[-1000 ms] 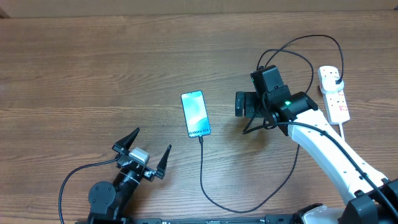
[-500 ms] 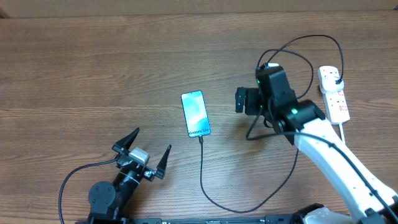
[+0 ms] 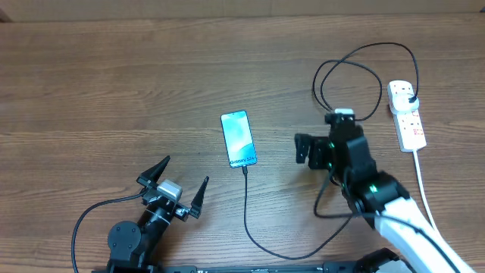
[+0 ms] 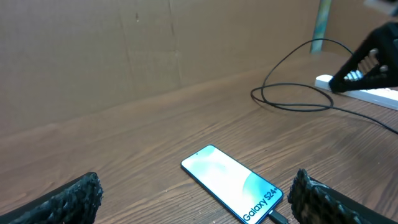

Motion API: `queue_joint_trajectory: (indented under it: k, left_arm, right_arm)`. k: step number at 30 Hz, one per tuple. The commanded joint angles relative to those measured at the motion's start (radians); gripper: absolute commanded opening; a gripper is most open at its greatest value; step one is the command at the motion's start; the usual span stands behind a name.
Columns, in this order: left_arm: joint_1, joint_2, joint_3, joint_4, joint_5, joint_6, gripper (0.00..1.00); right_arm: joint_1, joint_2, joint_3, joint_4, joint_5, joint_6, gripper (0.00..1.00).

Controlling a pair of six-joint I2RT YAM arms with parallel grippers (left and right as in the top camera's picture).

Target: Plug charger to phone and switch on socket

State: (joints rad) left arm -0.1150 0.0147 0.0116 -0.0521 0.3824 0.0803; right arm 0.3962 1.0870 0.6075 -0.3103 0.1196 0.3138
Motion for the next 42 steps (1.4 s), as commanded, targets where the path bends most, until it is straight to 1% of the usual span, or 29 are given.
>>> queue_joint_trajectory:
  k: [1,8,13,14,17,24,29,33,42]
  left_arm:
    - [0.003,-0.011,-0.007,0.005,0.004,-0.006,1.00]
    - [0.003,-0.011,-0.007,0.005,0.004,-0.006,1.00]
    - [0.003,-0.011,-0.007,0.005,0.004,-0.006,1.00]
    - [0.003,-0.011,-0.007,0.005,0.004,-0.006,1.00]
    - [0.003,-0.011,-0.007,0.005,0.004,-0.006,1.00]
    - [0.003,-0.011,-0.007,0.005,0.004,-0.006,1.00]
    - [0.003,-0.011,-0.007,0.005,0.004,-0.006,1.00]
    - [0.003,-0.011,-0.007,0.005,0.004,-0.006,1.00]
    - [0.003,-0.011,-0.007,0.005,0.003,-0.006,1.00]
  right_arm:
    - [0.001,-0.098,-0.097,0.058,0.008,-0.005,1.00]
    - [-0.009,-0.254,-0.264,0.179,0.008,-0.005,1.00]
    - [-0.055,-0.372,-0.393,0.256,0.008,-0.004,1.00]
    - [-0.079,-0.415,-0.441,0.295,0.008,-0.004,1.00]
    - [-0.101,-0.456,-0.489,0.331,0.008,-0.004,1.00]
    - [-0.110,-0.511,-0.504,0.334,0.008,-0.004,1.00]
    - [-0.113,-0.538,-0.504,0.392,0.007,-0.004,1.00]
    - [-0.113,-0.561,-0.509,0.395,0.008,-0.004,1.00]
    - [-0.115,-0.677,-0.599,0.431,0.020,-0.005,1.00]
